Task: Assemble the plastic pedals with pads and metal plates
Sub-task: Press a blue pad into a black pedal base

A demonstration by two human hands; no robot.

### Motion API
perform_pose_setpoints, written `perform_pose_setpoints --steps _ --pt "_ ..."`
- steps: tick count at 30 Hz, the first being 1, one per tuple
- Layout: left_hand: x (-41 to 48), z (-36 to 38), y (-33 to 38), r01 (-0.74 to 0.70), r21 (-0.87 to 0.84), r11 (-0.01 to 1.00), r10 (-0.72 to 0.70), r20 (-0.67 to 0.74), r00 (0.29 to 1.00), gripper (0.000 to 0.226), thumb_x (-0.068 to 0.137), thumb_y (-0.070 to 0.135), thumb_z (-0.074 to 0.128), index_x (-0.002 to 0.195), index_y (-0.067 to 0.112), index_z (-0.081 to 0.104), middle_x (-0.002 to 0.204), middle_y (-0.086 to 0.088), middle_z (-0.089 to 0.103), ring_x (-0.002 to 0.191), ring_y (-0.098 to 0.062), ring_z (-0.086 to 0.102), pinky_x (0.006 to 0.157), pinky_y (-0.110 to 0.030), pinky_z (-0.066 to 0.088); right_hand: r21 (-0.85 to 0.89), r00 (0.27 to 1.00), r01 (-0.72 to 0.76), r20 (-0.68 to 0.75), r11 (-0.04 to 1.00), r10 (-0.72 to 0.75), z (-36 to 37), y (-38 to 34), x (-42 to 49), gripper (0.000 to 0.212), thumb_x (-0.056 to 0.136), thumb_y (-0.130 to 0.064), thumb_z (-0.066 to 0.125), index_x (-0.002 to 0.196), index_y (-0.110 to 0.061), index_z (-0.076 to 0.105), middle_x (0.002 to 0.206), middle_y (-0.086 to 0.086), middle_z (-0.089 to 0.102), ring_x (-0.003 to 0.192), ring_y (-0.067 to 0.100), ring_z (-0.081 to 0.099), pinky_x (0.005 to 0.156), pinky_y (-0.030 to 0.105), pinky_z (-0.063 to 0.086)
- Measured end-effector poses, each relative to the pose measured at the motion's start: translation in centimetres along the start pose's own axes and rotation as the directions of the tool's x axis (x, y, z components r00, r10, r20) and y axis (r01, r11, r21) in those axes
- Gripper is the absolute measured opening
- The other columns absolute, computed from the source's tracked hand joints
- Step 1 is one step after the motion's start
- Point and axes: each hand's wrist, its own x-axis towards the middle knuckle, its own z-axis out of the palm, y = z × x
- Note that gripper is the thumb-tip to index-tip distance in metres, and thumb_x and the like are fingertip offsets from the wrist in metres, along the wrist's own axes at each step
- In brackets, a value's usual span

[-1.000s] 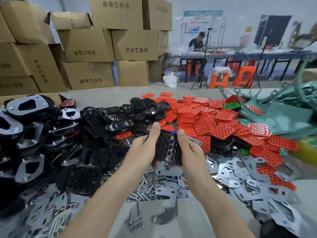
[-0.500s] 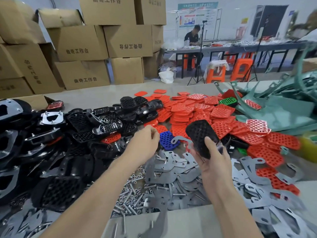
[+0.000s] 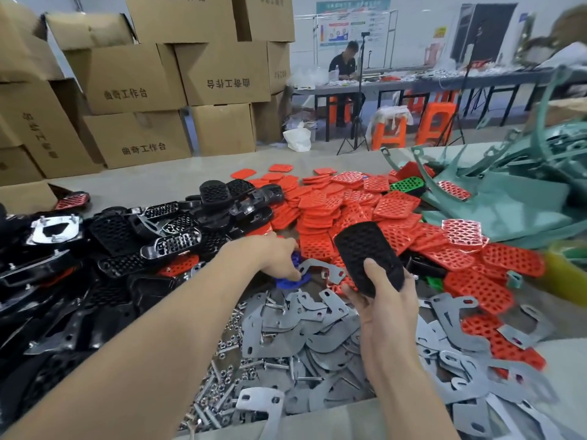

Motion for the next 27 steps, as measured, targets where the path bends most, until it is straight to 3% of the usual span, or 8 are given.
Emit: perform_pose_setpoints --steps 3,6,8,10,12,16,23,27 --pt "-0.9 0.7 -0.9 0.006 -0.214 0.977 -0.026 -0.087 0.996 0.079 0.087 0.05 0.072 0.146 0.01 0.038 0.145 -0.016 0.045 0.129 -0.032 0.048 0.104 -0.036 0.042 0.039 0.998 -0.018 0.054 0.999 0.016 0.2 0.2 -0.3 0.036 0.096 -0.003 0.064 0.131 -0.01 0.055 0.119 0.011 0.066 0.078 0.014 0.077 0.068 0.023 0.06" --pt "-3.0 0.8 -2.2 -0.132 -0.503 0.854 -0.141 -0.467 0.873 0.039 0.093 0.025 0.069 0.129 0.013 0.055 0.127 -0.011 0.059 0.114 -0.025 0.056 0.088 -0.027 0.04 0.078 0.991 -0.068 0.121 0.995 0.058 0.3 0.3 -0.4 0.04 0.095 0.003 0.06 0.133 -0.009 0.055 0.118 0.014 0.068 0.083 0.018 0.078 0.075 0.027 0.062" --pt "-5.5 1.4 -3.2 -0.344 -0.695 0.631 -0.289 -0.622 0.728 0.02 0.096 0.017 0.065 0.116 0.019 0.062 0.106 0.002 0.071 0.094 -0.015 0.064 0.075 -0.021 0.045 0.061 0.982 -0.106 0.166 0.993 0.095 0.6 0.6 -0.5 0.041 0.094 0.006 0.058 0.132 -0.01 0.056 0.119 0.015 0.069 0.087 0.02 0.078 0.076 0.029 0.062" --pt "-8.5 2.9 -3.4 -0.536 -0.782 0.318 -0.289 -0.619 0.731 0.016 0.097 0.015 0.064 0.108 0.025 0.066 0.088 0.01 0.076 0.075 -0.004 0.067 0.058 -0.015 0.049 0.008 0.966 -0.14 0.223 0.99 0.135 1.2 1.4 -0.8 0.04 0.094 0.01 0.054 0.13 -0.008 0.058 0.121 0.019 0.068 0.093 0.023 0.076 0.08 0.033 0.062" --pt "-10.7 4.6 -3.0 -0.591 -0.781 0.203 -0.267 -0.625 0.734 0.018 0.096 0.014 0.064 0.105 0.029 0.068 0.09 0.012 0.077 0.071 0.0 0.067 0.053 -0.015 0.049 -0.063 0.941 -0.155 0.294 0.986 0.167 2.0 2.5 -1.5 0.043 0.088 0.011 0.055 0.126 -0.007 0.061 0.122 0.021 0.069 0.099 0.026 0.074 0.083 0.037 0.062" --pt "-11.1 6.4 -2.9 -0.581 -0.781 0.23 -0.289 -0.625 0.725 0.02 0.096 0.014 0.065 0.105 0.032 0.069 0.097 0.017 0.076 0.082 0.004 0.068 0.057 -0.016 0.049 -0.203 0.882 -0.114 0.429 0.972 0.193 2.6 4.1 -2.5 0.06 0.067 -0.003 0.06 0.126 -0.015 0.066 0.111 0.011 0.077 0.102 0.023 0.074 0.083 0.035 0.061" --pt "-10.3 6.1 -3.7 -0.559 -0.734 0.386 -0.166 -0.651 0.74 0.021 0.094 0.02 0.069 0.107 0.036 0.067 0.097 0.026 0.073 0.095 0.013 0.064 0.08 -0.003 0.045 -0.308 0.861 -0.027 0.477 0.951 0.178 2.2 5.0 -2.0 0.066 0.066 -0.008 0.064 0.131 -0.018 0.063 0.116 0.008 0.075 0.111 0.027 0.072 0.084 0.036 0.061" --pt "-9.5 6.6 -4.0 -0.514 -0.732 0.448 -0.176 -0.635 0.752 0.02 0.095 0.026 0.068 0.114 0.034 0.067 0.104 0.021 0.071 0.098 0.009 0.063 0.088 -0.01 0.046 -0.31 0.857 -0.016 0.486 0.95 0.173 2.2 5.2 -1.9 0.07 0.059 -0.013 0.068 0.129 -0.017 0.064 0.113 0.005 0.076 0.106 0.025 0.073 0.081 0.035 0.061"
